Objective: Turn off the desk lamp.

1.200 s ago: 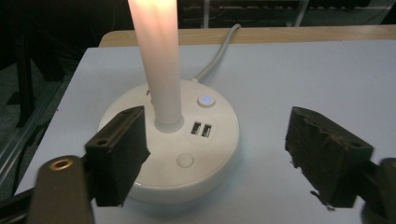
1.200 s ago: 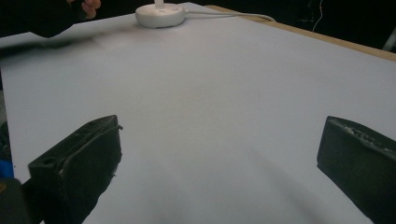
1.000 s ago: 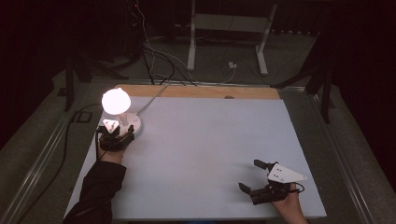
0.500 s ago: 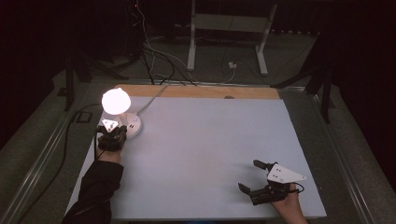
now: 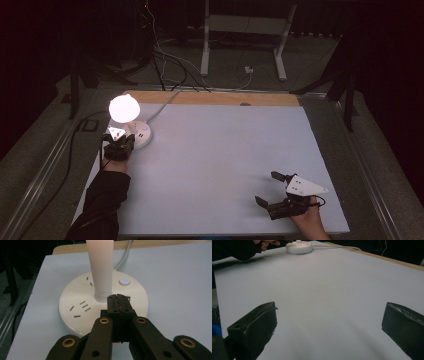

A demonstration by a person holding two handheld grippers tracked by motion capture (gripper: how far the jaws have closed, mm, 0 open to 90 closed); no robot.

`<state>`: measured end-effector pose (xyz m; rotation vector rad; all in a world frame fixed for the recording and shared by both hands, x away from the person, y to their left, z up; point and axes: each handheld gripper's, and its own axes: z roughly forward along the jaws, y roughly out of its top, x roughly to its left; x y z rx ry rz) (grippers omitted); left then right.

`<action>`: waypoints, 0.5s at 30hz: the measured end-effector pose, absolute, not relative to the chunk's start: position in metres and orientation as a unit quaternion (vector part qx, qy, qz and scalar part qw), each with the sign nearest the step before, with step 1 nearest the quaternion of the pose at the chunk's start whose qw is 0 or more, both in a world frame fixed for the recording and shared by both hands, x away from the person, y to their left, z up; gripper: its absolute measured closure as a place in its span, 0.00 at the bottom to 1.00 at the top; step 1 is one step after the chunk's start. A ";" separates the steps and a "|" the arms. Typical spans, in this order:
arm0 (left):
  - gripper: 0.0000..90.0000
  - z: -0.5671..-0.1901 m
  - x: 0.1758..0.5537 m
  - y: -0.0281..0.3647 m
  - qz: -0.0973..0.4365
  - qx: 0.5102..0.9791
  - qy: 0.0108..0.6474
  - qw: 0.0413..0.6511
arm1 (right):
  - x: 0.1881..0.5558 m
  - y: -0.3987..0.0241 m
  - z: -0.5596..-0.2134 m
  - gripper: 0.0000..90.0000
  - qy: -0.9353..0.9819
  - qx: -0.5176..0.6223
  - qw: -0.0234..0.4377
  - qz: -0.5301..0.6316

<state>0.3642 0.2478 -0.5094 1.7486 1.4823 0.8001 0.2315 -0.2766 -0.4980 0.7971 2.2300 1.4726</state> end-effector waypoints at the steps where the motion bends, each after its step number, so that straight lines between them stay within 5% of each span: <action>1: 1.00 -0.510 0.365 0.248 0.307 0.676 0.572 0.350 | 0.231 -0.276 -0.498 0.00 0.788 0.281 0.176 0.519; 15: 1.00 -0.514 0.367 0.247 0.304 0.682 0.569 0.345 | 0.232 -0.277 -0.498 0.00 0.787 0.282 0.174 0.520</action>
